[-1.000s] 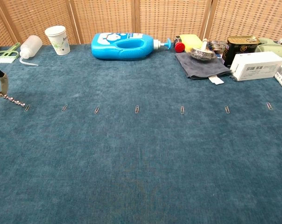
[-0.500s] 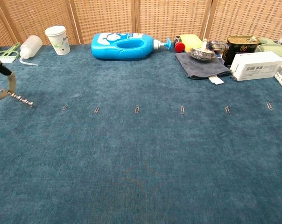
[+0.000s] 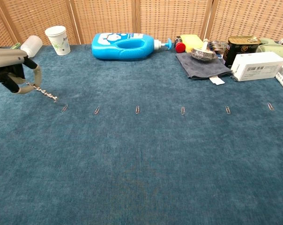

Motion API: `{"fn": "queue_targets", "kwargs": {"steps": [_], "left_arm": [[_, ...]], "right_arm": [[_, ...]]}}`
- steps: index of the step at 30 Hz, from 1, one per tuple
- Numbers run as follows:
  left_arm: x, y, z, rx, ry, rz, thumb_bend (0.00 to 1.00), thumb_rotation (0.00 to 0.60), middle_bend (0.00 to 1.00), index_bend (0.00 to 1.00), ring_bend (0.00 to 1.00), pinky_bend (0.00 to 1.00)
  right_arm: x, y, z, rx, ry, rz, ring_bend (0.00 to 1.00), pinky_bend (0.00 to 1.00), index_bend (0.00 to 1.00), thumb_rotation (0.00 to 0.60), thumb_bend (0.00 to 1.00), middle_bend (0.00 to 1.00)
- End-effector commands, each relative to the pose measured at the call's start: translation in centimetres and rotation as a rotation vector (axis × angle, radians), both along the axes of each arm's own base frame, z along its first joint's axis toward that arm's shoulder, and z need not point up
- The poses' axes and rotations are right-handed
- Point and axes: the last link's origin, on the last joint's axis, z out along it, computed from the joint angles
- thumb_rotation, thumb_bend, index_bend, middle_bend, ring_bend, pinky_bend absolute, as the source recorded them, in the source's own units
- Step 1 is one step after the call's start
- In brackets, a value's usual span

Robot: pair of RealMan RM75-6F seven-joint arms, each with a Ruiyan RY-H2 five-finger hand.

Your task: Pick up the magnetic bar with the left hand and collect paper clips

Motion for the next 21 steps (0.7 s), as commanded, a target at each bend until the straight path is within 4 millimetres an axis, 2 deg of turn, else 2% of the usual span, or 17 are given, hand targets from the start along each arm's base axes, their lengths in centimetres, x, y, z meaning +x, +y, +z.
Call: {"fn": "queue_targets", "kwargs": {"steps": [1, 21], "left_arm": [[0.3, 0.4, -0.9, -0.015, 0.000, 0.001, 0.49, 0.600, 1.00, 0.65, 1.00, 1.00], [0.2, 0.7, -2.0, -0.030, -0.001, 0.009, 0.49, 0.600, 1.00, 0.65, 1.00, 1.00]], "right_arm": [[-0.1, 0.1, 0.1, -0.002, -0.001, -0.003, 0.15, 0.25, 0.00, 0.600, 0.50, 0.15], [-0.3, 0.3, 0.3, -0.008, 0.001, -0.009, 0.15, 0.25, 0.00, 0.600, 0.50, 0.15]]}}
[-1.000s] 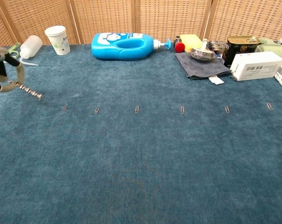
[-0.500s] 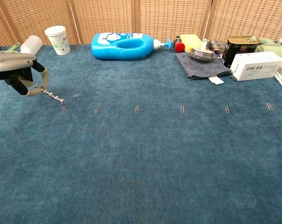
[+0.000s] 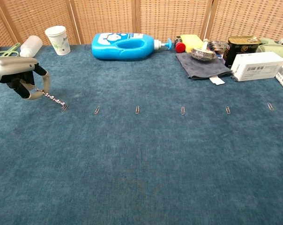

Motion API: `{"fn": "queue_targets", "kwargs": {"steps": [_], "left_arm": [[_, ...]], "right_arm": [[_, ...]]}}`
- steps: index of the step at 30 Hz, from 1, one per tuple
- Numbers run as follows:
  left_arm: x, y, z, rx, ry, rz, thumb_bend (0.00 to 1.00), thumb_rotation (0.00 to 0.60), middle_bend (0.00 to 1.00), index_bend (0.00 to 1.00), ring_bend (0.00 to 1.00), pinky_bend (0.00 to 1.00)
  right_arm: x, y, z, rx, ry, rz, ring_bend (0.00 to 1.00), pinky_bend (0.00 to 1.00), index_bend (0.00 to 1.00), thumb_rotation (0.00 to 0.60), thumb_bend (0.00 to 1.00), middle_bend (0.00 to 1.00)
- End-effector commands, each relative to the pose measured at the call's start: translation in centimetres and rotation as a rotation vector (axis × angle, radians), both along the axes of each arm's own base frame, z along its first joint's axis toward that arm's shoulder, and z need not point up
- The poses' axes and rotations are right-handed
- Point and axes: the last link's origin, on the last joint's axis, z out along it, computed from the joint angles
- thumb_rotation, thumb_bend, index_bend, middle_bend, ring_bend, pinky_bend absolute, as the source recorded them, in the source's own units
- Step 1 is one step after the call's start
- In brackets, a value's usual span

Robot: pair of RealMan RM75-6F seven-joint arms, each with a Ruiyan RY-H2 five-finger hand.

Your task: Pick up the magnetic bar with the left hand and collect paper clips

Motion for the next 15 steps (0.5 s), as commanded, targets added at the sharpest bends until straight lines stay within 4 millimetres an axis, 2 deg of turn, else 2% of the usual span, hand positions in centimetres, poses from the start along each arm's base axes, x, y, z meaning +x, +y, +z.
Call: {"fn": "queue_targets", "kwargs": {"steps": [1, 11, 15], "left_arm": [[0.1, 0.0, -0.1, -0.006, 0.001, -0.004, 0.49, 0.600, 1.00, 0.65, 1.00, 1.00], [0.5, -0.1, -0.5, -0.013, -0.001, -0.014, 0.49, 0.600, 1.00, 0.65, 1.00, 1.00], [1.5, 0.1, 0.2, 0.010, -0.037, -0.035, 0.49, 0.600, 1.00, 0.65, 1.00, 1.00]], "right_arm": [[0.0, 0.0, 0.0, 0.000, -0.001, -0.002, 0.15, 0.25, 0.00, 0.600, 0.50, 0.15], [-0.2, 0.2, 0.1, -0.004, -0.002, -0.007, 0.15, 0.25, 0.00, 0.600, 0.50, 0.15], [-0.3, 0.2, 0.2, -0.006, -0.002, -0.008, 0.15, 0.25, 0.00, 0.600, 0.50, 0.15]]}}
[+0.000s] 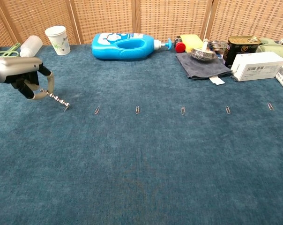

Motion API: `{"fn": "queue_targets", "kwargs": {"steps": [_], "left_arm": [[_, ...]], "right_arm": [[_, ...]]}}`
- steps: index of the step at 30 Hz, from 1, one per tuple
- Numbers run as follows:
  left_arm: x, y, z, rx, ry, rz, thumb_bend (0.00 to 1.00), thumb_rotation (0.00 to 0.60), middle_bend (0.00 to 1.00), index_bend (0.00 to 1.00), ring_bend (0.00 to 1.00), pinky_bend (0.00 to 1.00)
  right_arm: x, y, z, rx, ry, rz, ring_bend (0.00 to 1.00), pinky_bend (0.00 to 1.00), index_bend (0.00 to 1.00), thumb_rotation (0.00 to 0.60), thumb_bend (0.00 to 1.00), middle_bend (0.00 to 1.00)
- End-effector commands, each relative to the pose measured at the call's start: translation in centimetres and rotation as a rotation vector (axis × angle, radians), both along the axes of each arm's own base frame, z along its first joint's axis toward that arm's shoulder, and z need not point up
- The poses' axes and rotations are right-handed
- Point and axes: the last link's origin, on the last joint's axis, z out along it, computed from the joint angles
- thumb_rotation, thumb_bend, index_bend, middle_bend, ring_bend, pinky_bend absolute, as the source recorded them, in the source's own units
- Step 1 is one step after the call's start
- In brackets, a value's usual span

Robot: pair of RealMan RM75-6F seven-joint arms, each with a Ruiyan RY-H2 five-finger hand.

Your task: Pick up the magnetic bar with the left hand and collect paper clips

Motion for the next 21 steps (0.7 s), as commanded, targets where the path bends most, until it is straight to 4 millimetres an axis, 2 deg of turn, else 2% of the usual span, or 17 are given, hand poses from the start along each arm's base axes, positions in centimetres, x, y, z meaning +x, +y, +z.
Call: {"fn": "queue_targets", "kwargs": {"steps": [1, 7, 21], "left_arm": [[1.0, 0.2, 0.7, 0.015, -0.019, -0.028, 0.49, 0.600, 1.00, 0.65, 1.00, 1.00], [2.7, 0.1, 0.5, -0.002, -0.024, -0.072, 0.49, 0.600, 1.00, 0.65, 1.00, 1.00], [4.6, 0.9, -2.7, -0.050, -0.036, -0.089, 0.49, 0.600, 1.00, 0.65, 1.00, 1.00]], "right_arm": [[0.0, 0.0, 0.0, -0.001, -0.001, 0.000, 0.15, 0.25, 0.00, 0.600, 0.50, 0.15], [-0.1, 0.1, -0.1, -0.001, -0.007, 0.001, 0.15, 0.25, 0.00, 0.600, 0.50, 0.15], [-0.2, 0.8, 1.0, -0.026, -0.004, 0.000, 0.15, 0.25, 0.00, 0.600, 0.50, 0.15]]}}
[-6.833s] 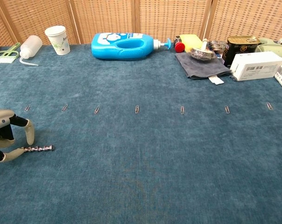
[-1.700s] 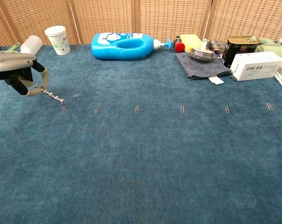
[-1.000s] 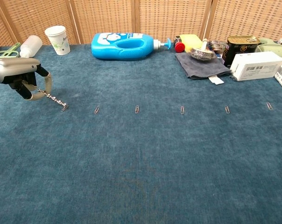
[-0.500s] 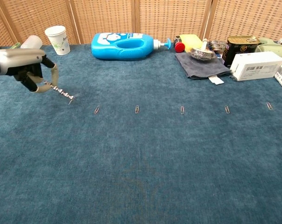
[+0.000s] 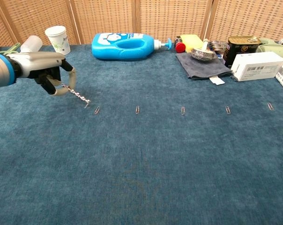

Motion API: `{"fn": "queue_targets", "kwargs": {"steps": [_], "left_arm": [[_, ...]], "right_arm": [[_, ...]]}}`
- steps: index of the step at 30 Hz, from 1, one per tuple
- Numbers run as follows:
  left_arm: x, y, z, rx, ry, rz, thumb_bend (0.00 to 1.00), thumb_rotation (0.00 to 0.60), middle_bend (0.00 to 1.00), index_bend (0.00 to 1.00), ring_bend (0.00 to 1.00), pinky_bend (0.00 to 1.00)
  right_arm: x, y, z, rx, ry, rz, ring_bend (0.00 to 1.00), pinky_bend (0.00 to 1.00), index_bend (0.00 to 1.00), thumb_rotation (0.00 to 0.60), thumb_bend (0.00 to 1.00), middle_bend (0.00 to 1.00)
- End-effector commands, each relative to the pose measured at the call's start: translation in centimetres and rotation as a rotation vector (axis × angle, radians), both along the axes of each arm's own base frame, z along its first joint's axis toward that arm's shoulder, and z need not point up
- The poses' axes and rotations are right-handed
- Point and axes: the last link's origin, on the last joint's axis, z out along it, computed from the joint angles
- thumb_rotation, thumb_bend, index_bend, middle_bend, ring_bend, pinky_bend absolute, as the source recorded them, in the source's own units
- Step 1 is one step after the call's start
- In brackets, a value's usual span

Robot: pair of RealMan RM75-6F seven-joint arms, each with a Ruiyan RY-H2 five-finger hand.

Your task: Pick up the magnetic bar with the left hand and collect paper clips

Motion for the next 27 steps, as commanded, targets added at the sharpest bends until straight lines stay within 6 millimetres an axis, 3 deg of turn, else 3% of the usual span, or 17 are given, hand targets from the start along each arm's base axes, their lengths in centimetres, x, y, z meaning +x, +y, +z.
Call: {"fn": "queue_targets", "kwargs": {"steps": [1, 17, 27], "left_arm": [[0.5, 0.2, -0.7, -0.008, -0.006, -0.005, 0.49, 0.600, 1.00, 0.65, 1.00, 1.00], [1.7, 0.3, -2.5, -0.034, 0.008, -0.024, 0.49, 0.600, 1.00, 0.65, 1.00, 1.00], [1.1, 1.8, 1.9, 0.093, -0.036, -0.011, 0.49, 0.600, 1.00, 0.65, 1.00, 1.00]], "right_arm": [[0.0, 0.1, 0.2, -0.002, 0.000, -0.001, 0.15, 0.25, 0.00, 0.600, 0.50, 0.15], [-0.5, 0.9, 0.7, -0.018, -0.006, -0.012, 0.15, 0.25, 0.00, 0.600, 0.50, 0.15], [-0.2, 0.2, 0.3, -0.002, -0.007, 0.005, 0.15, 0.25, 0.00, 0.600, 0.50, 0.15]]}}
